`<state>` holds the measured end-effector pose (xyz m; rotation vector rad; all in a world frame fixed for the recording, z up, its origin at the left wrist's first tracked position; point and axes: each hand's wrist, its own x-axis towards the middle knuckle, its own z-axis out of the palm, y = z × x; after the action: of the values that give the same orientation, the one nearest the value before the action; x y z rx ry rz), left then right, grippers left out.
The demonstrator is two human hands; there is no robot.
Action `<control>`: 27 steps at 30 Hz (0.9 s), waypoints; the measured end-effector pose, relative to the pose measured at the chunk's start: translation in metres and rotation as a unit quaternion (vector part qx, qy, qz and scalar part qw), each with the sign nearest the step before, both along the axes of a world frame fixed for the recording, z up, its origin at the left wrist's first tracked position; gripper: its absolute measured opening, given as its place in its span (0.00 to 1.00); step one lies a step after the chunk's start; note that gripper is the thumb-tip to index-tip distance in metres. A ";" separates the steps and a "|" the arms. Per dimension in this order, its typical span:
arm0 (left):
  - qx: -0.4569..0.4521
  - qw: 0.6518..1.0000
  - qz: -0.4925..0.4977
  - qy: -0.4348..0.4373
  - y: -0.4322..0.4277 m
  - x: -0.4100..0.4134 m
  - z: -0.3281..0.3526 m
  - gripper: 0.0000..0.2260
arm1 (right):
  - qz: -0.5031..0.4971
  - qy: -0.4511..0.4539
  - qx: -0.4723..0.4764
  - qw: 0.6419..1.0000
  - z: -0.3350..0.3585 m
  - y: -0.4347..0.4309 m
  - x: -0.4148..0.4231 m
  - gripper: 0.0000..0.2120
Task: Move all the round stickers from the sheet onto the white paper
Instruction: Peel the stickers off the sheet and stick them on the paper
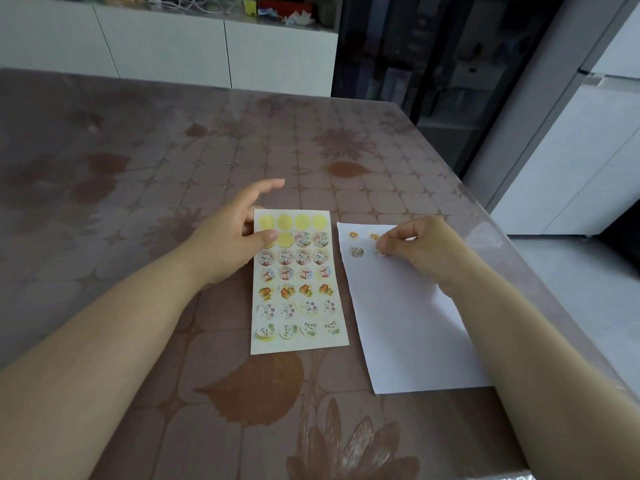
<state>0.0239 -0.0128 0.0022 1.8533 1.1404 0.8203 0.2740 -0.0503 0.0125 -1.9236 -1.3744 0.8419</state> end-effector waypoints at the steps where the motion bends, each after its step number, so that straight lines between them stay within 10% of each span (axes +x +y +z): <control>1: 0.002 1.000 0.002 0.000 0.000 0.000 0.000 0.27 | -0.002 -0.007 0.002 1.000 -0.002 0.001 0.000 0.04; 21: 0.004 1.000 -0.013 -0.022 0.008 -0.001 -0.008 0.29 | 0.002 -0.130 0.115 0.985 -0.010 0.006 0.002 0.03; 27: -0.043 0.995 -0.056 -0.076 0.008 -0.001 -0.007 0.29 | 0.225 -0.217 0.142 0.939 0.031 -0.003 -0.042 0.05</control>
<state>0.0231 -0.0050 -0.0049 1.7358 0.9535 0.8217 0.2322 -0.0531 0.0438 -1.6469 -2.1269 0.3811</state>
